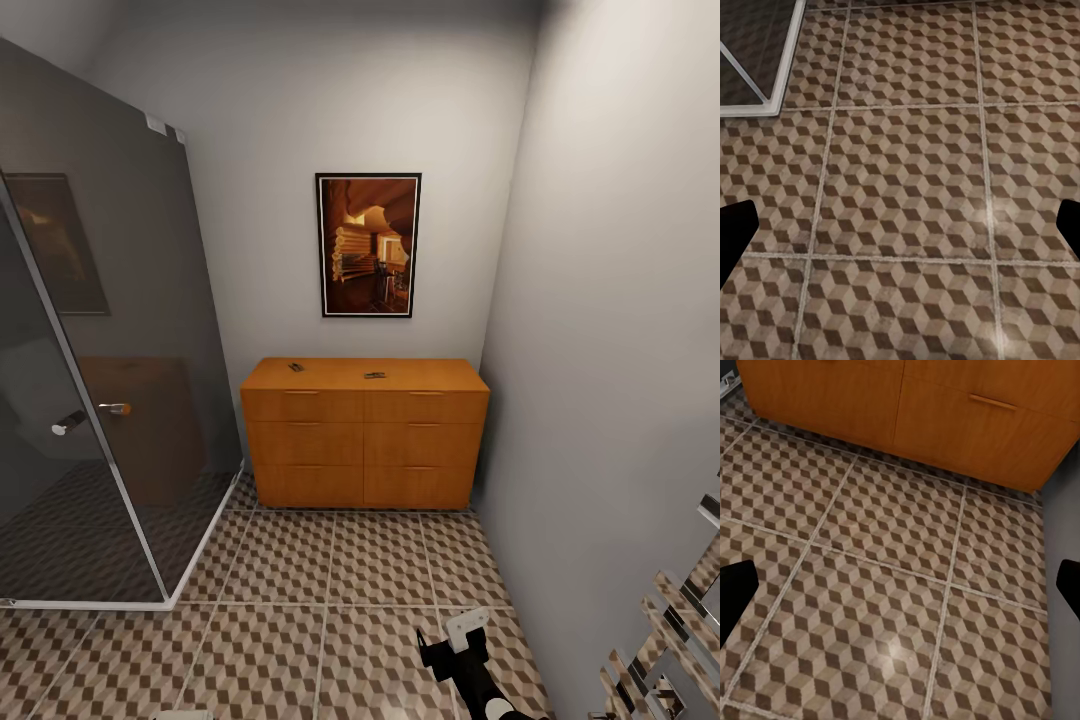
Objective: Take the four mousetraps from the cabinet in the bathroom and place them on the bathroom floor. Make sure all four end up on the same floor surface, and ensure that at least two of them are either under or directly next to the same bathroom sink.
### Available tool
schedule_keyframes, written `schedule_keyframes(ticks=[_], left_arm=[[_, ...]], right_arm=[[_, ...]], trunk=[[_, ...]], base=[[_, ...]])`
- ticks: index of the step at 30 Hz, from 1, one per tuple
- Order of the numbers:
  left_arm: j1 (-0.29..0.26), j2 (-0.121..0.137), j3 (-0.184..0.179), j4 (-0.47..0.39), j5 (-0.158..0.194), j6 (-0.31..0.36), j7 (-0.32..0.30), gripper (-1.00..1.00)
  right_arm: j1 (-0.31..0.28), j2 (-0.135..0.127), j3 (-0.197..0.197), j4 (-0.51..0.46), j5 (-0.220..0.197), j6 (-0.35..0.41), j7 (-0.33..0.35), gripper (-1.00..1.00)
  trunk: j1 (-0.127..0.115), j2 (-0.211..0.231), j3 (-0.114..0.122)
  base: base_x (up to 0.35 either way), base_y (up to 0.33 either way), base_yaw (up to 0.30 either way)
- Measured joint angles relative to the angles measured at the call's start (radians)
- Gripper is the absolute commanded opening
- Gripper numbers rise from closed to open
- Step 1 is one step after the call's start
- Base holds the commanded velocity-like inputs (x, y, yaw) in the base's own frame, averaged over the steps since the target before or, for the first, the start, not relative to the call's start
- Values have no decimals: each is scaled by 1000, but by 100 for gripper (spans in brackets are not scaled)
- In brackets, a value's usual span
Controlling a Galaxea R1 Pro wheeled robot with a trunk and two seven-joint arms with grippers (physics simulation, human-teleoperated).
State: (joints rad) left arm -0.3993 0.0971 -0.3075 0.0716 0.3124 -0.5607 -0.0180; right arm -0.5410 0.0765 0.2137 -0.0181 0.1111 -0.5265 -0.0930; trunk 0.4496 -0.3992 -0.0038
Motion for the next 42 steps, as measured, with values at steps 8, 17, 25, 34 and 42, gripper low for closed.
schedule_keyframes(ticks=[8,17,25,34,42], left_arm=[[0,0,0,0,0,0,0,100],[0,0,0,0,0,0,0,100],[0,0,0,0,0,0,0,100],[0,0,0,0,0,0,0,100],[0,0,0,0,0,0,0,100]], right_arm=[[0,0,0,0,0,0,0,100],[0,0,0,0,0,0,0,100],[0,0,0,0,0,0,0,100],[0,0,0,0,0,0,0,100],[0,0,0,0,0,0,0,100]], trunk=[[0,0,0],[0,0,0],[0,0,0],[0,0,0],[0,0,0]], base=[[0,0,0],[0,0,0],[0,0,0],[0,0,0],[0,0,0]])
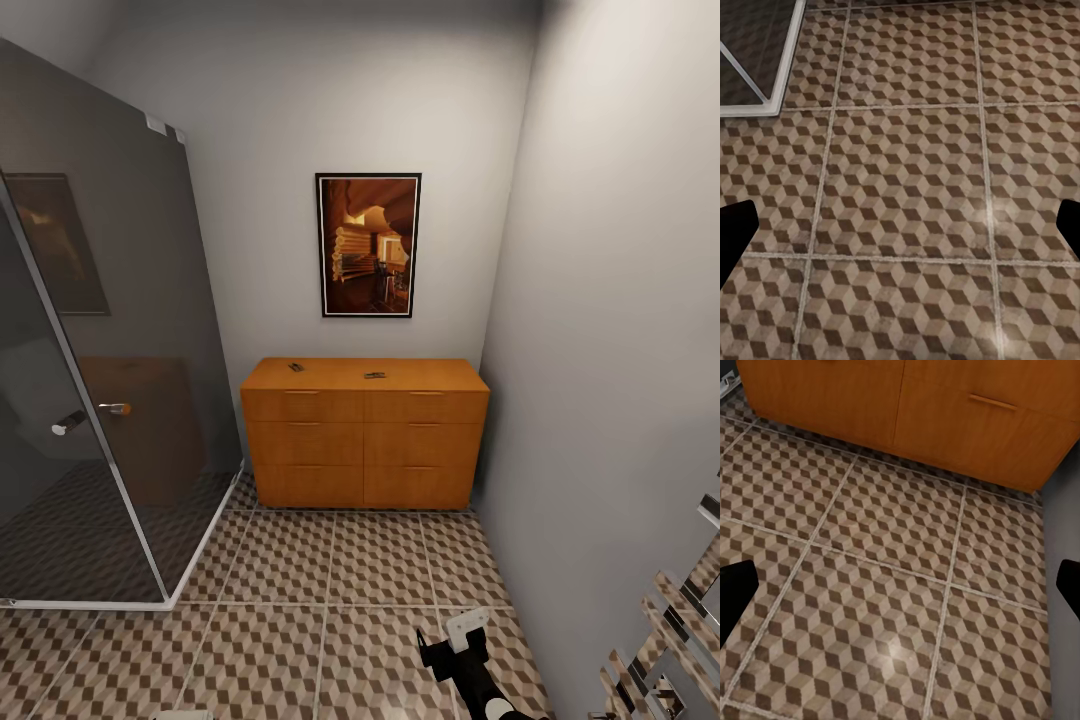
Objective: Take the four mousetraps from the cabinet in the bathroom and place them on the bathroom floor. Make sure all four end up on the same floor surface, and ensure that at least two of them are either under or directly next to the same bathroom sink.
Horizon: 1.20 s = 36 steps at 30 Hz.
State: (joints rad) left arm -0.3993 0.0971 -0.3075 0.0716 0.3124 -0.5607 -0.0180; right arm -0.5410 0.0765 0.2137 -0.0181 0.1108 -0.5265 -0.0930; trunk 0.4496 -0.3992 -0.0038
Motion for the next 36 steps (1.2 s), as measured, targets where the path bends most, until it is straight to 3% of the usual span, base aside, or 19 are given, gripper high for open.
schedule_keyframes(ticks=[36], left_arm=[[0,0,0,0,0,0,0,100]], right_arm=[[0,0,0,0,0,0,0,100]], trunk=[[0,0,0]], base=[[0,0,0]])
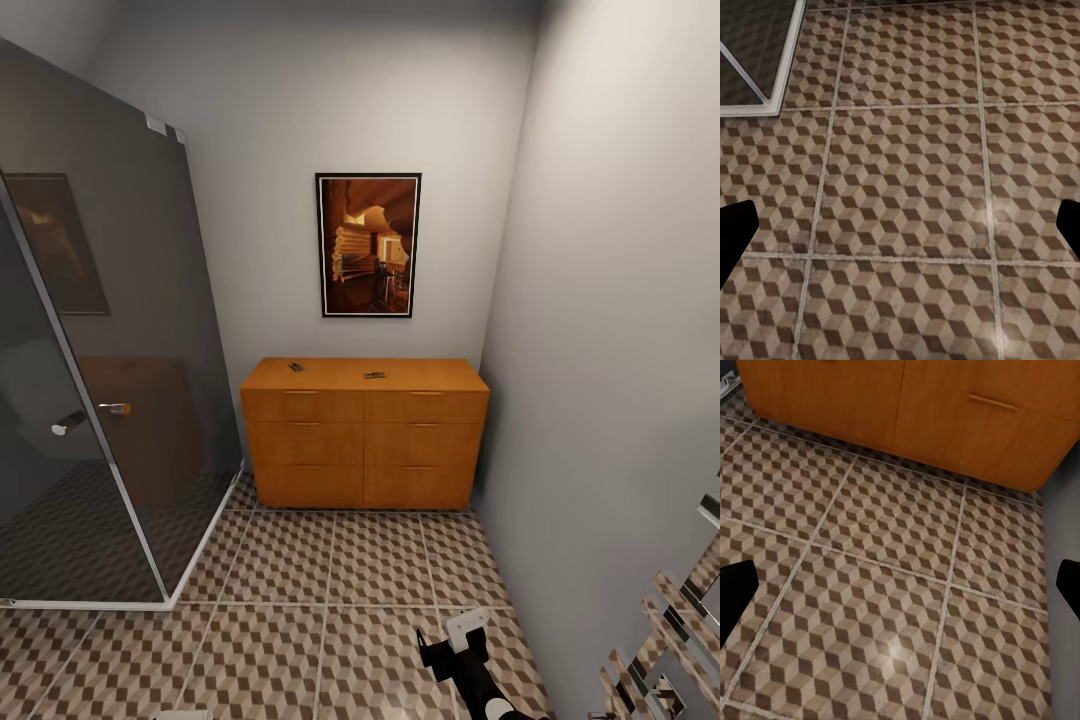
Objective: Take the four mousetraps from the cabinet in the bathroom and place them on the bathroom floor. Make sure all four end up on the same floor surface, and ensure that at least two of them are either under or directly next to the same bathroom sink.
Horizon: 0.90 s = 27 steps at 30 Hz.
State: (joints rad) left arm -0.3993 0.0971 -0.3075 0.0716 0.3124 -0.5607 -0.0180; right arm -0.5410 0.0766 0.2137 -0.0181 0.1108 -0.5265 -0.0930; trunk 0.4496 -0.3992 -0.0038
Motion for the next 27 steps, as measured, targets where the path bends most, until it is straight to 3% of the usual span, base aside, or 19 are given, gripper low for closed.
schedule_keyframes(ticks=[27], left_arm=[[0,0,0,0,0,0,0,100]], right_arm=[[0,0,0,0,0,0,0,100]], trunk=[[0,0,0]], base=[[0,0,0]])
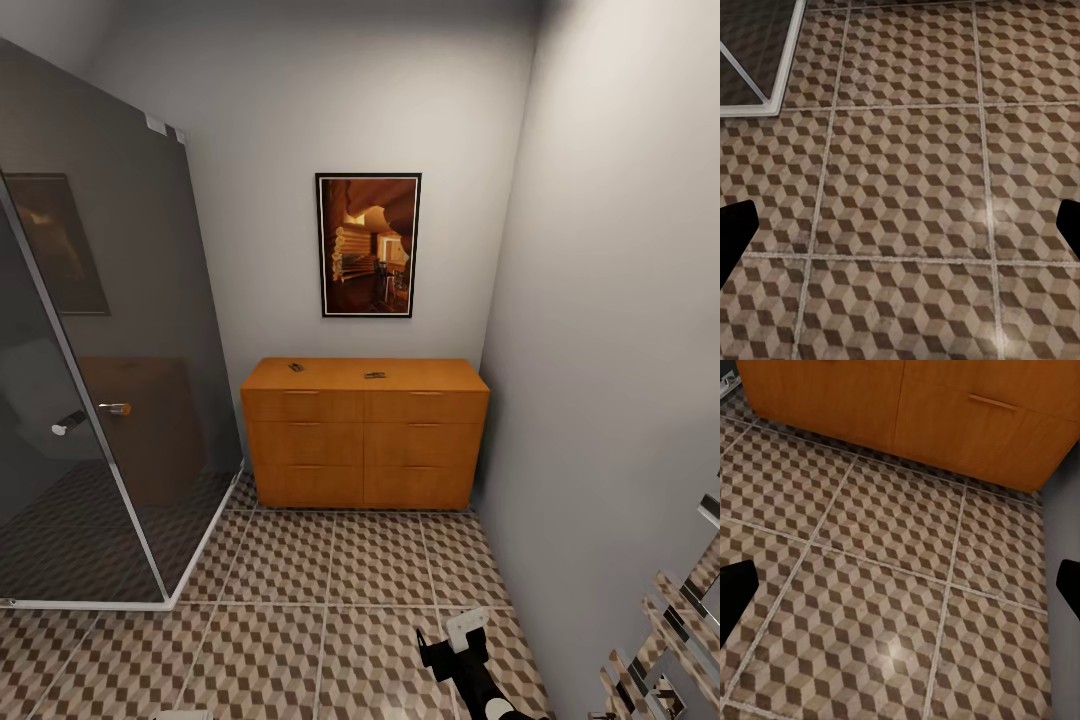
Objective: Take the four mousetraps from the cabinet in the bathroom and place them on the bathroom floor. Make sure all four end up on the same floor surface, and ensure that at least two of them are either under or directly next to the same bathroom sink.
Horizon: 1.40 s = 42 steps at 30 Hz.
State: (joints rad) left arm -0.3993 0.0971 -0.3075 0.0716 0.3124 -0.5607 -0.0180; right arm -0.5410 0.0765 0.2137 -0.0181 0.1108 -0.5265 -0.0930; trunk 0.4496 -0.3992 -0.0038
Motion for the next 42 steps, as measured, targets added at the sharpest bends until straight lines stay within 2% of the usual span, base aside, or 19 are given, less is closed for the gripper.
schedule_keyframes(ticks=[42], left_arm=[[0,0,0,0,0,0,0,100]], right_arm=[[0,0,0,0,0,0,0,100]], trunk=[[0,0,0]], base=[[0,0,0]])
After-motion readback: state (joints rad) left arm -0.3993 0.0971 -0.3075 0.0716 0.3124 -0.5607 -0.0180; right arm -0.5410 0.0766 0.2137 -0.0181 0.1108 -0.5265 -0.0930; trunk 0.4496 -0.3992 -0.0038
